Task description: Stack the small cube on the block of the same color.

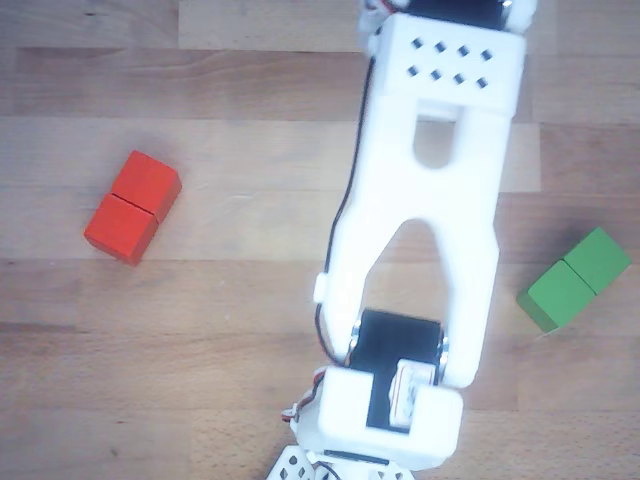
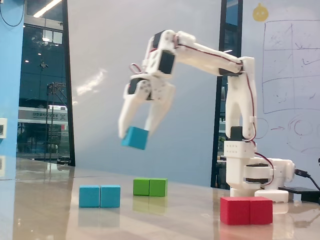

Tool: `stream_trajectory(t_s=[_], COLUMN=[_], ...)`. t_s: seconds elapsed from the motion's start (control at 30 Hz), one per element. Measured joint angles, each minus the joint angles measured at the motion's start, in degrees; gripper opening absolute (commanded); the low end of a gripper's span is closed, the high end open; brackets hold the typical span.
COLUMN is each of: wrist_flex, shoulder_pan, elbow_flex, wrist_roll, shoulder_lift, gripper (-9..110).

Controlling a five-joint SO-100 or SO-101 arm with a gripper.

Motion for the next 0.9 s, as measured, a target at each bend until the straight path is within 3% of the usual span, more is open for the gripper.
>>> stream_trajectory(t_s=[0.33, 0.9], wrist_flex=[-1.05, -1.14], shoulder_pan=[3.25, 3.25], elbow_flex=[-10.37, -12.04], wrist_roll=[0.0, 0.0], shoulder_lift=[-14.77, -22.06], gripper=[8, 8])
